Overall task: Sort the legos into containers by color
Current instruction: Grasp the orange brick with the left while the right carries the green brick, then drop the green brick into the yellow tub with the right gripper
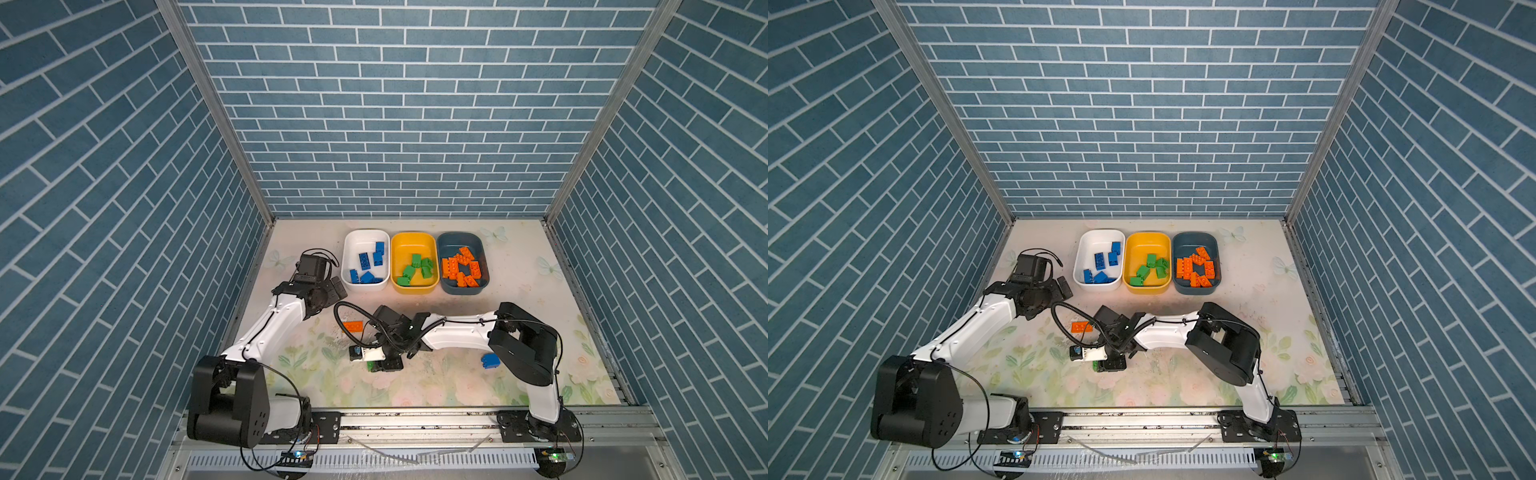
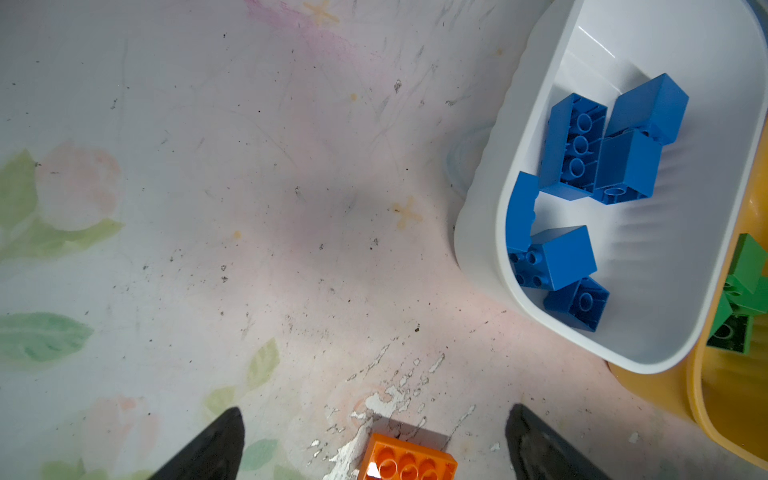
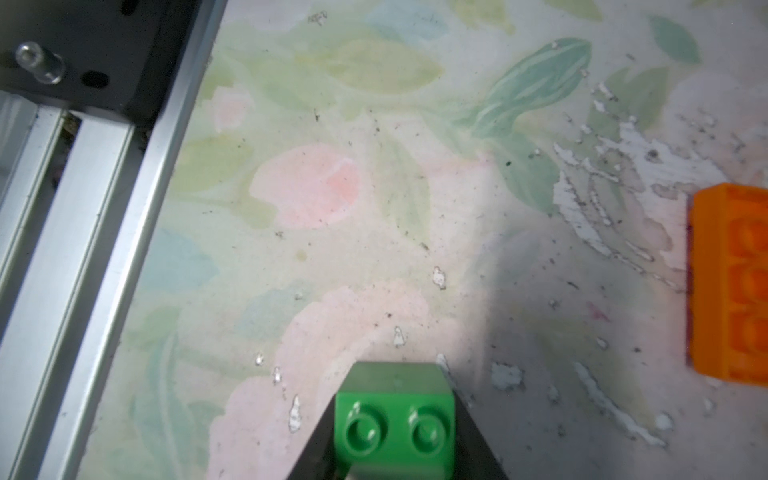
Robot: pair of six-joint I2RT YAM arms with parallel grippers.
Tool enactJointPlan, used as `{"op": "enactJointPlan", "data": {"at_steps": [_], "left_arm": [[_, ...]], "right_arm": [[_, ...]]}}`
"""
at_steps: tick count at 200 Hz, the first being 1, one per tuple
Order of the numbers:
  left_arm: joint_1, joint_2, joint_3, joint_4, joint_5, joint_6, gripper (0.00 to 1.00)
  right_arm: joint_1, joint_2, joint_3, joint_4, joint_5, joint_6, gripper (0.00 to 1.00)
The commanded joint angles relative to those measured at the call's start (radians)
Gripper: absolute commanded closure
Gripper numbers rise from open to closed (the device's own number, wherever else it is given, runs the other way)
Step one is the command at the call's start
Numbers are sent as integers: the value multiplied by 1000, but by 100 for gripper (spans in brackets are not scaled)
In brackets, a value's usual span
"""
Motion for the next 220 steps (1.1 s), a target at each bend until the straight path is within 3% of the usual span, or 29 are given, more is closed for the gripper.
{"op": "enactJointPlan", "data": {"at_steps": [1,22,74,114,165,183,204,220], "left_arm": [[3,9,-10,-20,5,-9,1],[-12,15,-6,-29,-4,-9,1],[-81,49,1,-66,-29,25,1],[-102,79,-12,-59,43,64,1],[-146,143,2,-113,39,101,1],[-155,175,5,-113,63,120,1],[-161,222,10,-111,96,144,1],[-165,248,7,-97,126,158,2]], "right_arm": [[-57,-112,-88,66,40,18,69],[-129,-194,-147,132,83,70,69],[-344,-325,-217,310,189,356,68],[-444,-288,-173,330,308,536,68],[-485,-176,-12,219,360,610,63],[-486,-148,38,176,384,623,54],[-487,-144,64,149,379,632,31],[-487,-163,48,165,359,632,22]]}}
